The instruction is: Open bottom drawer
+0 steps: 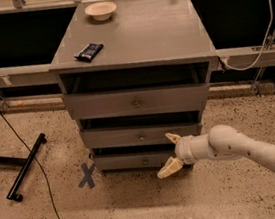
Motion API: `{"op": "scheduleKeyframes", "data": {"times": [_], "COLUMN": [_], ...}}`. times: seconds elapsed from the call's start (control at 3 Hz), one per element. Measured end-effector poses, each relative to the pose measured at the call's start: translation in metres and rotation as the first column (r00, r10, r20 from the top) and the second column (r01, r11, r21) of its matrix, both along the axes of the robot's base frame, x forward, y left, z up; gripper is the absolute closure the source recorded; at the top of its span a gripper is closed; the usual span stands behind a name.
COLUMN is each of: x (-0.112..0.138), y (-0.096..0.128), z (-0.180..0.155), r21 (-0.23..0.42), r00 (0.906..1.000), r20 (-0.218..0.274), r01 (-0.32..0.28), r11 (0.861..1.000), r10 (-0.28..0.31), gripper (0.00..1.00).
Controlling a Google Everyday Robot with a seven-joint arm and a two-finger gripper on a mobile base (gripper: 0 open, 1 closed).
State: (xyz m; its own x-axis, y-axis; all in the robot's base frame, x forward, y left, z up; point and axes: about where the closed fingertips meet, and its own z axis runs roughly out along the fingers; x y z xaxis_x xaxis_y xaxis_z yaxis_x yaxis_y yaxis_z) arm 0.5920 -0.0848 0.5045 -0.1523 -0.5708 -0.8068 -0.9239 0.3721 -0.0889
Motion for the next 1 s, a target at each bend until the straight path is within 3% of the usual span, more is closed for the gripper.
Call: {"op": "scheduleKeyframes", "data": {"times": [0.33,0.67,1.0], "x": [0.026,0.026,0.030], "y": [0.015,0.015,0.008], "z": [-0.048,-0.048,-0.067], "r21": [-0.004,-0.004,-0.136], "r00": [0.9982,0.9982,0.9995], "r20": [-0.059,-0.059,-0.029], "r01": [-0.009,-0.009,-0.014], "r11": [1.000,1.000,0.991], "r10": [0.009,0.009,0.010], "gripper": [0.00,0.00,0.00]}}
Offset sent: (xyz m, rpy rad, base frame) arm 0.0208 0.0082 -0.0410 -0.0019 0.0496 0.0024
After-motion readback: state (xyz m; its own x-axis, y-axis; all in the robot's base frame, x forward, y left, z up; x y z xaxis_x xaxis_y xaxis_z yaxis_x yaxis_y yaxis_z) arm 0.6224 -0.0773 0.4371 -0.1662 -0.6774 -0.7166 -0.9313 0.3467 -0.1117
